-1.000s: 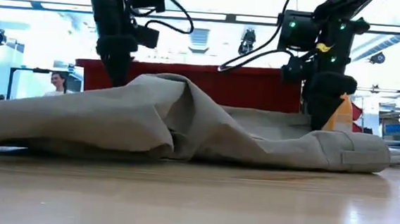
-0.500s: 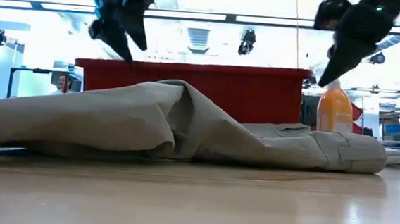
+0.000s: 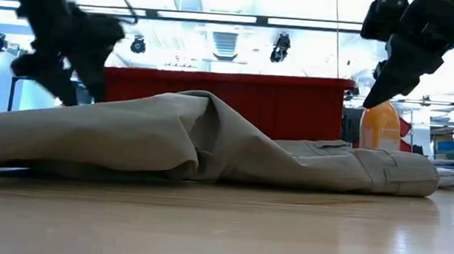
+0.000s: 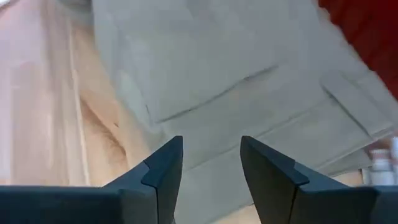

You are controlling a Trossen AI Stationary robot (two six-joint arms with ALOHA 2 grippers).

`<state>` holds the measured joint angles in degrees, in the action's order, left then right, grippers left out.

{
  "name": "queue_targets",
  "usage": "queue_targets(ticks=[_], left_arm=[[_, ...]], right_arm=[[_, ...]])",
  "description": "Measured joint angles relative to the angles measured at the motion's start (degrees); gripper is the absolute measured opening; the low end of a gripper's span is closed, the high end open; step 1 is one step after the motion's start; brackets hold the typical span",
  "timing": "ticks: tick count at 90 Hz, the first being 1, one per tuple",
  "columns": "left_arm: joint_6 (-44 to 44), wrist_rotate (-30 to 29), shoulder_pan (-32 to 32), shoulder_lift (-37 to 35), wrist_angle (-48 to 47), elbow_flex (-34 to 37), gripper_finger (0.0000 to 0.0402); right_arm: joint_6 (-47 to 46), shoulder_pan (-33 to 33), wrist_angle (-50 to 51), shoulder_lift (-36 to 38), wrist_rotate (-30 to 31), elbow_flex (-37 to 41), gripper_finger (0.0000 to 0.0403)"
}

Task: Fold laundry
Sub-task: Fold the brown shorts

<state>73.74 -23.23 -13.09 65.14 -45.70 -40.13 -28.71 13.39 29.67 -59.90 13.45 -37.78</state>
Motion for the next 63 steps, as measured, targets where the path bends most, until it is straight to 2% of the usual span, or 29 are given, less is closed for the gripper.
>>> queue_targets(ticks=[10,22,36,51,57,63], left_arm=[[-0.31,-0.11,0.55,0.2,-0.17,2.81,0.0268],[-5.22,0.32,0.7,0.33,1.2,5.38,0.0264],[-9.99,3.58,2.88,0.35,4.24,7.13,0.0262],[-13.99,5.88,4.45,0.44,12.9,10.87,0.026],[-14.23,7.63,5.35,0.44,15.06,12.07,0.0249],[-14.17,8.07,5.61,0.44,15.17,12.55,0.0221]], right_arm=[[-1.78,0.0,-0.04,-1.93,-0.86,-0.01,0.013],[-1.95,0.0,-1.4,-3.8,-2.78,0.0,0.0121],[-0.06,0.0,-5.68,-4.82,-5.09,0.0,0.0113],[0.85,-0.04,-7.8,-4.99,-4.46,0.0,0.0106],[0.74,-0.02,-7.96,-5.24,-4.46,0.0,0.0103],[0.2,-0.04,-7.72,-5.53,-4.47,0.0,0.0099]])
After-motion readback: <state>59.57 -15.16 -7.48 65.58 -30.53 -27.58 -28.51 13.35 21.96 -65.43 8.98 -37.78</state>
